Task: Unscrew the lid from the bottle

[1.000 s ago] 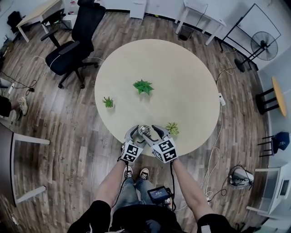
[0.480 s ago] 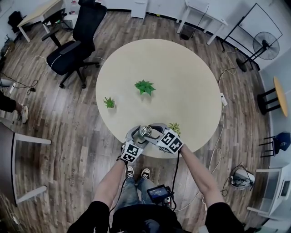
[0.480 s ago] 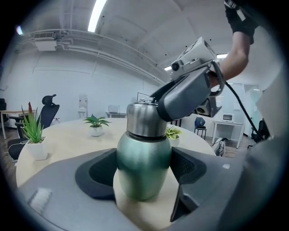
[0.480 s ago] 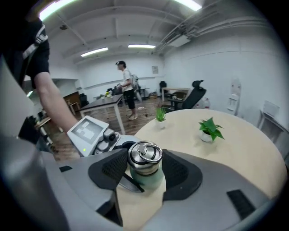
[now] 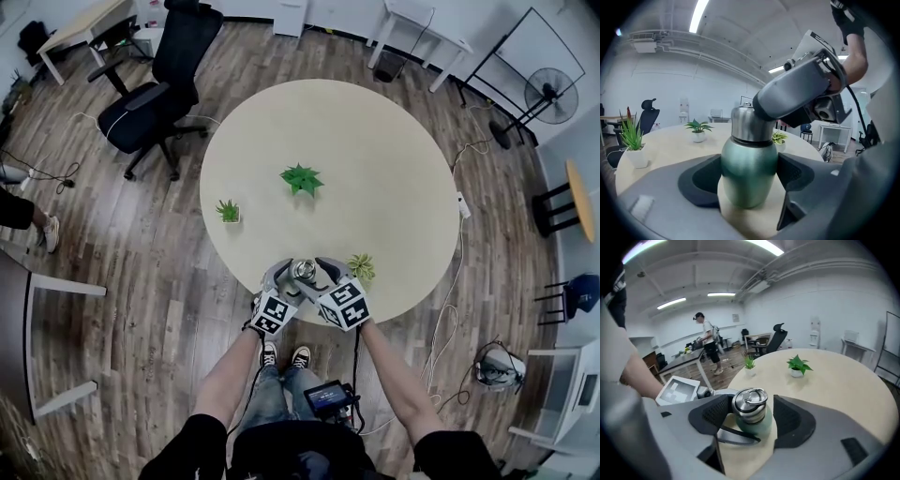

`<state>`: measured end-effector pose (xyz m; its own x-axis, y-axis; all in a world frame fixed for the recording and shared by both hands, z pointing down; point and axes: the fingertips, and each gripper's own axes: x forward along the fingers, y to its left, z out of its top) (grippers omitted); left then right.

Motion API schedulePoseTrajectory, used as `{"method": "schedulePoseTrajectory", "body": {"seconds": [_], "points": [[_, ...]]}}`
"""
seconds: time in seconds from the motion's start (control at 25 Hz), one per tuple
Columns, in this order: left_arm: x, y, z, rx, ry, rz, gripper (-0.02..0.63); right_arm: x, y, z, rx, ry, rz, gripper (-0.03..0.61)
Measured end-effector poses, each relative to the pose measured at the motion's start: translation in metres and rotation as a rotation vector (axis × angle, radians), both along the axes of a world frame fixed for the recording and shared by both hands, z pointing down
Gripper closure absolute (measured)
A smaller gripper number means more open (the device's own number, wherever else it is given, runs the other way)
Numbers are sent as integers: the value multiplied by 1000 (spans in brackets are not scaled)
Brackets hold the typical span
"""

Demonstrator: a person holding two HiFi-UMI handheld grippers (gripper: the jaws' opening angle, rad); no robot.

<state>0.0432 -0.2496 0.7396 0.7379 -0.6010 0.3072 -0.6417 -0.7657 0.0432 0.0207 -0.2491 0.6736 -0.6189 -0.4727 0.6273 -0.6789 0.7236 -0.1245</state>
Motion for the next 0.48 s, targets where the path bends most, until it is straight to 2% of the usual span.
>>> {"method": "schedulePoseTrajectory", "body": {"seconds": [0.12,0.2,0.24,0.32,0.48], "points": [[0,0,0,2,-4,-2,252,2,2,10,-28,-6,174,269],[0,-1,-2,9,-2,-3,252,5,1,9,-19,-13,237,323],[0,-1,-4,9,-1,-2,252,4,1,8,-7,-8,232,344],[0,0,-5,9,3,-2,252,1,2,8,21,23,134,344],[1,1,-4,7,-3,-2,252,1,9,8,22,84,-259,345]]}}
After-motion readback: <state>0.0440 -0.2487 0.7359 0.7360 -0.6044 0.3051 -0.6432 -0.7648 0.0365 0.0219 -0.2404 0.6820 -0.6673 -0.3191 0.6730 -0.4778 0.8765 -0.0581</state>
